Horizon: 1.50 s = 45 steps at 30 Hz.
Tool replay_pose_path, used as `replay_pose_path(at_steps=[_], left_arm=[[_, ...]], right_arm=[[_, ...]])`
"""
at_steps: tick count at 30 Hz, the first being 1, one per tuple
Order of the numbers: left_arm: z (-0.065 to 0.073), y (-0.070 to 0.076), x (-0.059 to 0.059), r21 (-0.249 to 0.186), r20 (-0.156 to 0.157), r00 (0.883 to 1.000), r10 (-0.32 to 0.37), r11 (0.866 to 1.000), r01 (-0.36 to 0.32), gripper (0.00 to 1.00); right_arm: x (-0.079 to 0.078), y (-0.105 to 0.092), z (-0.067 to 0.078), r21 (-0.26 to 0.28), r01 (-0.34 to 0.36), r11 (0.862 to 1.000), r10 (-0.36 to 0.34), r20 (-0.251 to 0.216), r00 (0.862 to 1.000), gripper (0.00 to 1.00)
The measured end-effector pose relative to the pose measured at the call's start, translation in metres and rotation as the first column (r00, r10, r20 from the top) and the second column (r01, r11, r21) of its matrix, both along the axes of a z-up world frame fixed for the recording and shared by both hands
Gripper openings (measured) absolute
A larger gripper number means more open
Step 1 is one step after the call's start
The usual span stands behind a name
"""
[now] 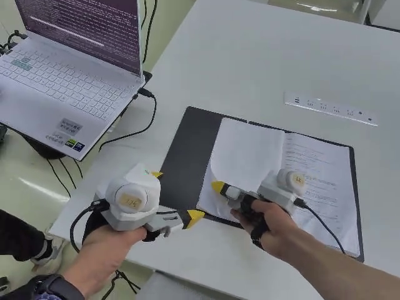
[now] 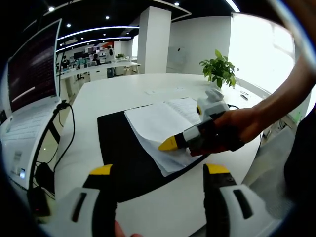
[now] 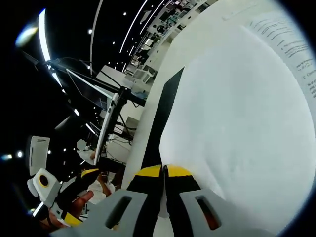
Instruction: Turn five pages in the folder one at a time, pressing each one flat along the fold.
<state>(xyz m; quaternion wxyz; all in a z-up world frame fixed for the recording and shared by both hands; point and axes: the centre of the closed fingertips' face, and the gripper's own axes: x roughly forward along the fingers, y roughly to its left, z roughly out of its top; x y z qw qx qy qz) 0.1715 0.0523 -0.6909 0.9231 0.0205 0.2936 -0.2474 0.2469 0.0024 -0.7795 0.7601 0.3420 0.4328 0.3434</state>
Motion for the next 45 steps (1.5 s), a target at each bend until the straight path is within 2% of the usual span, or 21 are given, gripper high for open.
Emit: replay_pose_path(at_steps=[5, 9, 12, 14, 17, 20, 26, 28, 30, 32, 40, 43, 44, 45], left_arm=[[-0.001, 0.006, -0.002, 0.011, -0.006, 1.0, 0.008, 1.0, -0.008, 0.72], [-0.002, 0.008, -0.002, 0.018, -0.01, 1.0, 0.008, 1.0, -0.008, 0.72], [-0.005, 0.009, -0.002, 0.005, -0.019, 1.0, 0.017, 1.0, -0.017, 0.72], [-0.008, 0.008, -0.002, 0.01, -0.026, 1.0, 0.013, 1.0, -0.013, 0.72], [-0.011, 0.007, -0.004, 0.012, -0.036, 0.999, 0.003, 1.0, -0.002, 0.73], [-0.014, 0.005, -0.004, 0.011, -0.043, 0.999, -0.005, 1.0, 0.005, 0.72], [-0.013, -0.007, -0.002, -0.019, -0.035, 0.999, -0.036, 0.999, 0.035, 0.66], [-0.012, -0.012, 0.0, -0.026, -0.026, 0.998, -0.051, 0.998, 0.05, 0.64], [-0.012, -0.016, 0.002, -0.028, -0.028, 0.998, -0.058, 0.998, 0.057, 0.64], [-0.013, -0.02, 0.005, -0.034, -0.032, 0.997, -0.068, 0.997, 0.067, 0.62], [-0.015, -0.034, 0.022, -0.033, -0.028, 0.996, -0.088, 0.996, 0.087, 0.58], [-0.017, -0.04, 0.028, -0.023, -0.031, 0.994, -0.102, 0.995, 0.101, 0.56], [-0.02, -0.04, 0.029, 0.008, -0.039, 0.993, -0.11, 0.994, 0.111, 0.55], [-0.021, -0.041, 0.031, 0.017, -0.037, 0.993, -0.115, 0.993, 0.116, 0.53]], right_arm=[[0.001, 0.001, -0.011, -0.009, 0.021, 1.0, -0.021, -0.028, 0.999, 0.0], [0.0, 0.001, -0.012, -0.006, 0.025, 1.0, -0.025, -0.03, 0.999, 0.0], [0.0, 0.001, -0.011, 0.002, 0.028, 1.0, -0.028, -0.033, 0.999, 0.01], [-0.001, 0.002, -0.009, 0.01, 0.013, 1.0, -0.013, -0.032, 0.999, 0.04], [-0.003, 0.006, -0.003, 0.02, -0.032, 0.999, 0.032, -0.002, 0.999, 0.12], [-0.003, 0.007, -0.002, 0.035, -0.028, 0.999, 0.028, -0.007, 1.0, 0.15], [-0.007, 0.008, 0.0, 0.052, -0.037, 0.998, 0.037, -0.003, 0.999, 0.2], [-0.009, 0.008, 0.002, 0.076, -0.053, 0.996, 0.053, -0.004, 0.999, 0.23], [-0.011, 0.007, 0.004, 0.11, -0.052, 0.993, 0.056, -0.029, 0.998, 0.26], [-0.011, 0.002, 0.008, 0.128, -0.055, 0.99, 0.059, -0.026, 0.998, 0.29], [-0.008, -0.03, 0.027, 0.161, -0.047, 0.986, 0.041, 0.038, 0.998, 0.35], [-0.008, -0.043, 0.028, 0.125, -0.061, 0.99, 0.052, 0.071, 0.996, 0.35], [-0.008, -0.049, 0.032, 0.103, -0.065, 0.993, 0.057, 0.084, 0.995, 0.34], [-0.008, -0.053, 0.033, 0.09, -0.064, 0.994, 0.056, 0.089, 0.994, 0.34]])
